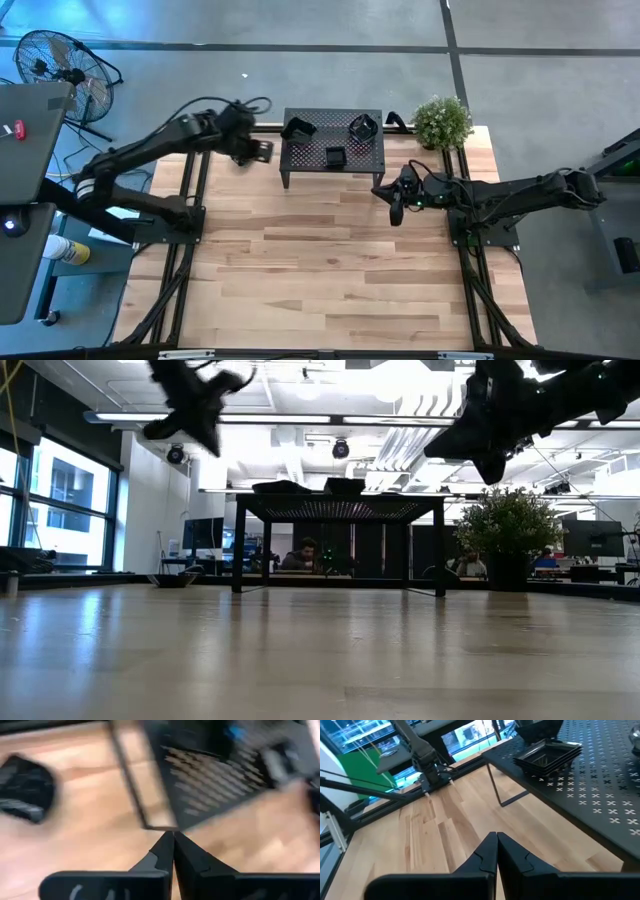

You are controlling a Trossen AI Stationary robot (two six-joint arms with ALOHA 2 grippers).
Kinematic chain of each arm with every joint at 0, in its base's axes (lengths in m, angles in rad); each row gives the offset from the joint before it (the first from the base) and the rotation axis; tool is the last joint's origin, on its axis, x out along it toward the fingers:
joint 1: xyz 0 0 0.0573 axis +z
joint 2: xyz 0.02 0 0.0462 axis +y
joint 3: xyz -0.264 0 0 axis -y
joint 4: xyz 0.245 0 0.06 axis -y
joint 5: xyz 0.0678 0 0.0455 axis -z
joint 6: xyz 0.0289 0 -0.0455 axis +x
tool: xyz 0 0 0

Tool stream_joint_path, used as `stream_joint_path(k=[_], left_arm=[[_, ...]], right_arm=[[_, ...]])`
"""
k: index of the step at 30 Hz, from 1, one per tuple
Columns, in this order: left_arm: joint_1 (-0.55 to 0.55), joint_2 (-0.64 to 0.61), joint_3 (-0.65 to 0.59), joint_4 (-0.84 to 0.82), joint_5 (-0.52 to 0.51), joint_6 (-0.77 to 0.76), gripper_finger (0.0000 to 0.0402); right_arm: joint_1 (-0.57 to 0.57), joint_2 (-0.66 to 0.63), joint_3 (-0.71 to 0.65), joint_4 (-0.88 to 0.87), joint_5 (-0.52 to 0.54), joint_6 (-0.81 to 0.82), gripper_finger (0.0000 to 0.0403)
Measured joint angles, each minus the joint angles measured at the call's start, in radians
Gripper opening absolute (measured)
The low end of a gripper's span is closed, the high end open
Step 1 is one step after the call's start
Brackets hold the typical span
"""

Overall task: Pick & Place Mini shaped plates
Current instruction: Stack the black leaf shaped plate on top of the black leaf shaped plate on the shelf

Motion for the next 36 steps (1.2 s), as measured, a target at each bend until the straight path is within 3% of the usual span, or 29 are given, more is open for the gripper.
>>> stream_joint_path(k=[3, 7, 14, 25, 36], left_arm=[[0.096, -0.053, -0.105, 0.019, 0.009, 0.007, 0.0002], [0.245, -0.059, -0.247, 0.132, 0.098, 0.023, 0.0001], [0.395, 0.028, -0.371, 0.274, 0.091, -0.144, 0.0023], [0.416, 0.154, -0.371, 0.27, -0.074, -0.299, 0.0164], [0.416, 0.245, -0.444, 0.295, -0.092, -0.454, 0.0176]], right_arm=[[0.0, 0.0, 0.0, 0.0, 0.016, 0.007, 0.0001], [0.0, 0.0, 0.0, 0.0, 0.031, 0.025, 0.0001], [0.0, 0.0, 0.0, 0.002, 0.031, 0.059, 0.0001], [0.0, 0.0, 0.0, 0.008, 0.034, 0.054, 0.0001], [0.003, 0.0, 0.0, 0.008, 0.026, 0.052, 0.0001]])
